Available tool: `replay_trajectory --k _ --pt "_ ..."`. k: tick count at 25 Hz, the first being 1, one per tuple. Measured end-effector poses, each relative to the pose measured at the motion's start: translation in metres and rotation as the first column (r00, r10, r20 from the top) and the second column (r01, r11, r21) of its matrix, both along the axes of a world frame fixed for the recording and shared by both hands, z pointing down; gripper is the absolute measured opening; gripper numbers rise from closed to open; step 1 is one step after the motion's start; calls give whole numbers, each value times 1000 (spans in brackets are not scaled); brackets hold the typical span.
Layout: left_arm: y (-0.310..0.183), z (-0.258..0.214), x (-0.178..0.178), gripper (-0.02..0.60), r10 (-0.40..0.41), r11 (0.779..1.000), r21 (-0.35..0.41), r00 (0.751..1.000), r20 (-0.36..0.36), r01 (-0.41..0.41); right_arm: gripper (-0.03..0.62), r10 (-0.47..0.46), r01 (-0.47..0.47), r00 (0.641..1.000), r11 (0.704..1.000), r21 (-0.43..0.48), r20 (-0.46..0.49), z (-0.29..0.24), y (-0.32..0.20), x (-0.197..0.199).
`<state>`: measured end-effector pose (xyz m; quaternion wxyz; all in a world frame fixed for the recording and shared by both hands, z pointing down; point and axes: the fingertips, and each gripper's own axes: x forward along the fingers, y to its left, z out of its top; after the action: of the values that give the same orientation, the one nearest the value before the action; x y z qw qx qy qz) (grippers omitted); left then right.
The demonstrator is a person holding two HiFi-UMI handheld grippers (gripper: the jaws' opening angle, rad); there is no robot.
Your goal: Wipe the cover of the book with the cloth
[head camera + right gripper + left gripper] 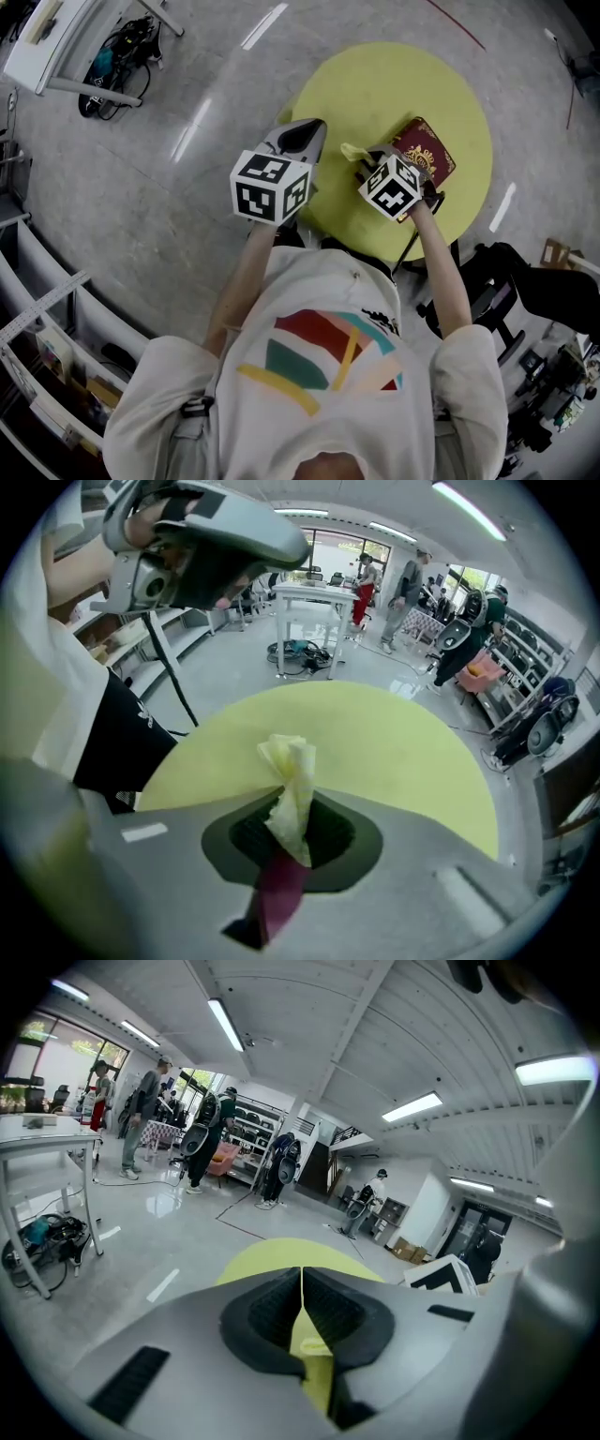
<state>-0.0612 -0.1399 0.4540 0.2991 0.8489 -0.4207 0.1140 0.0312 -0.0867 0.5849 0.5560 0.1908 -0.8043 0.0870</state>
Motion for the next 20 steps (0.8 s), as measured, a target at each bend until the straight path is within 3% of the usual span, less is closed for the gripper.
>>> replay_trajectory --k 6,12,20 --pt "-5 -1 8 20 14 1000 8 1000 -27 -14 29 -35 39 998 997 -63 57 4 41 -36" --pt "-11 -6 19 20 40 999 25 998 -44 -39 29 -15 20 998 996 -82 67 6 50 -40" --pt "-19 -15 29 20 66 997 53 997 -37 -64 29 53 -51 991 999 -16 121 -20 24 -27"
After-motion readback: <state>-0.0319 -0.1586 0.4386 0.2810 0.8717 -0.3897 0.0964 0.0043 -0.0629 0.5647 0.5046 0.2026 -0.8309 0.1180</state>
